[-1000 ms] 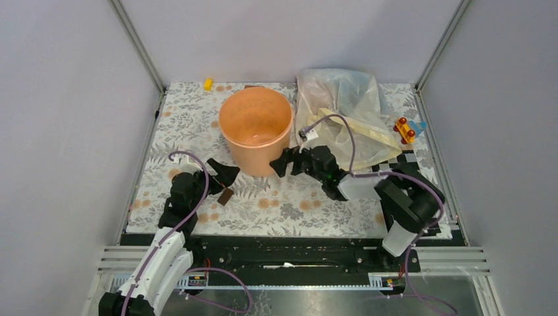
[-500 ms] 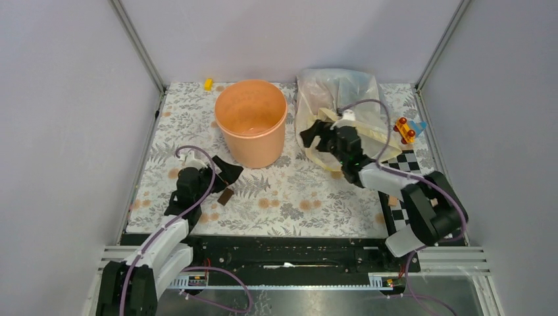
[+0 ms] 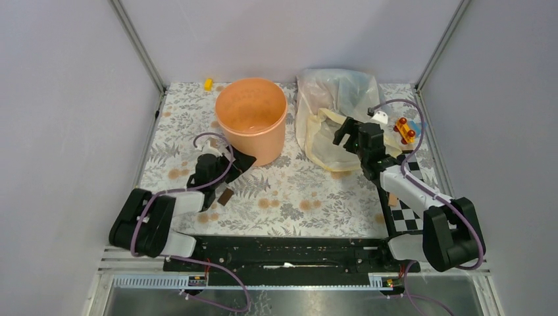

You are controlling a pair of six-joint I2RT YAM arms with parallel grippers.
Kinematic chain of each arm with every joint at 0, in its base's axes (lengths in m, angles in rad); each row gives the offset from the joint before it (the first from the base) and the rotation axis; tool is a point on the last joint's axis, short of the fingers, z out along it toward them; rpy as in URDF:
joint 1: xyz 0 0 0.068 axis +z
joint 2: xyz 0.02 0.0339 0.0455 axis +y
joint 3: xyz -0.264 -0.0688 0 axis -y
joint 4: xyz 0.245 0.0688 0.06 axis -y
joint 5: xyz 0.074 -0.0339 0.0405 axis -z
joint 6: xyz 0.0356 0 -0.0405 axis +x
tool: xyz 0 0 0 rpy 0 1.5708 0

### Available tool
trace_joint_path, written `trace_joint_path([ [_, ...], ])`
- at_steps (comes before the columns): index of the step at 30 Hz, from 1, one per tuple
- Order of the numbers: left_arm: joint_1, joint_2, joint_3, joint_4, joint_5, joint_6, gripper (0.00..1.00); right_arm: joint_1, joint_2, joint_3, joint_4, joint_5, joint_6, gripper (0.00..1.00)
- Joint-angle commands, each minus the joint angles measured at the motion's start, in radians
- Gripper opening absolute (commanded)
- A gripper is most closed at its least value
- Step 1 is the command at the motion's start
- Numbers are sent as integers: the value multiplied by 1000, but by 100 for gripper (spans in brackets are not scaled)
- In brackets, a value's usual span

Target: Put the trash bags into the trash bin

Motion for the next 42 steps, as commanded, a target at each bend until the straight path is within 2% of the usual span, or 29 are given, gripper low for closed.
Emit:
trace_joint_path([
  [1,-2,105,113,157,-48,-15,99,-27,-14,69,-98,35,12,90],
  [4,-3,112,152,123,-50,37,99,-27,10,80,-99,-47,1,86],
  [7,-3,88,208,7,-75,122,99,-26,78,100,-57,-280,-40,76],
  [9,-3,77,246,-57,-99,170,99,-13,153,175,-89,-371,-52,68],
  [13,0,95,315,-99,-109,230,99,81,290,307,-186,-285,-148,68],
  [16,9,123,374,-154,-96,247,99,115,353,352,-188,-267,-151,67],
  [21,-16,27,313,-169,-97,219,99,136,466,424,-210,-241,-171,65],
  [23,-46,-26,287,-196,-100,211,99,142,504,433,-210,-236,-176,57],
  [26,-101,-94,268,-260,-113,210,99,150,533,434,-218,-266,-188,39],
  [27,-118,-115,263,-278,-116,213,99,156,532,429,-220,-267,-193,30],
  [29,-145,-150,267,-323,-105,215,99,170,512,411,-241,-253,-189,4],
  [30,-152,-166,271,-343,-87,216,99,178,495,401,-258,-250,-186,0],
  [34,-184,-204,298,-392,-26,245,98,221,363,289,-272,-300,-197,0],
  [38,-248,-223,323,-414,-36,310,96,283,155,127,-267,-415,-229,0],
  [41,-295,-206,352,-419,-47,341,94,340,42,50,-329,-507,-251,0],
  [42,-312,-196,366,-420,-51,353,94,356,3,25,-342,-531,-250,6],
])
